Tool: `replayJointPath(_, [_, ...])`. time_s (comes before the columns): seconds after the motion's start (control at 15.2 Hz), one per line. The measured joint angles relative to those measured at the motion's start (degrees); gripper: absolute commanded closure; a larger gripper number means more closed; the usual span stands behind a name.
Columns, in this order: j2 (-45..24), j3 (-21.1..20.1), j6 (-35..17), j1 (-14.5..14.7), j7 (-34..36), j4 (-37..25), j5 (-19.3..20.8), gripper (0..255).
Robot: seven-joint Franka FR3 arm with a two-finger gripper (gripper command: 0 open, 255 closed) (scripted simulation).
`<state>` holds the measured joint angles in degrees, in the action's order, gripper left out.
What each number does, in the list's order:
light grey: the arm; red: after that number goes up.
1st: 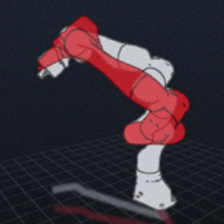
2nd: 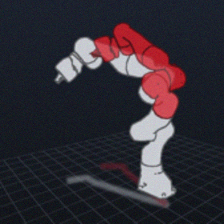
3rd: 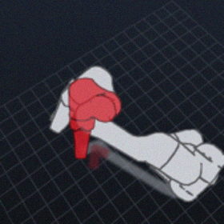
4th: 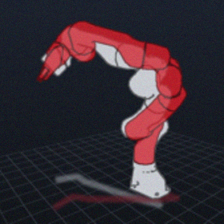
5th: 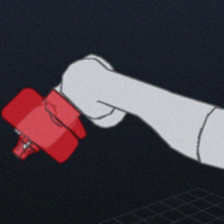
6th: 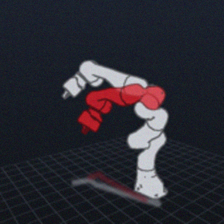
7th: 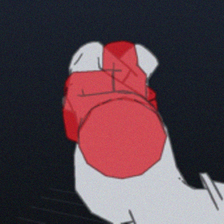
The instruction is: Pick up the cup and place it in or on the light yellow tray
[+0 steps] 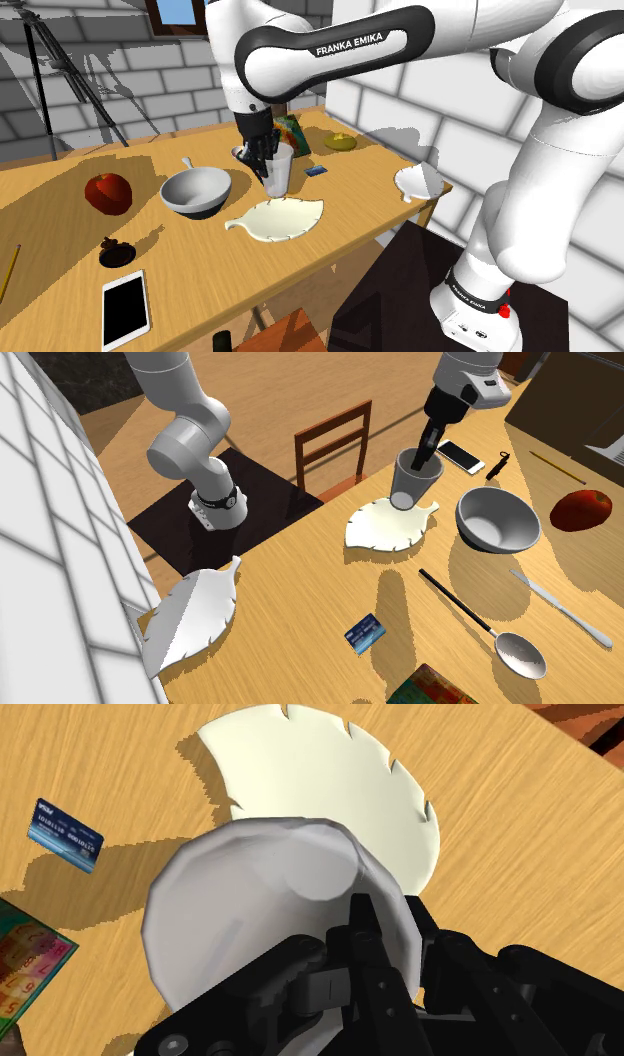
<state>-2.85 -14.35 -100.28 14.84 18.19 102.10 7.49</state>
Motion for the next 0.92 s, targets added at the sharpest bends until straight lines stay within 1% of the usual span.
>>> replayJointPath(0.92, [-2.0,0.1,-10.4,0.0,1.5,8.5,0.9,255])
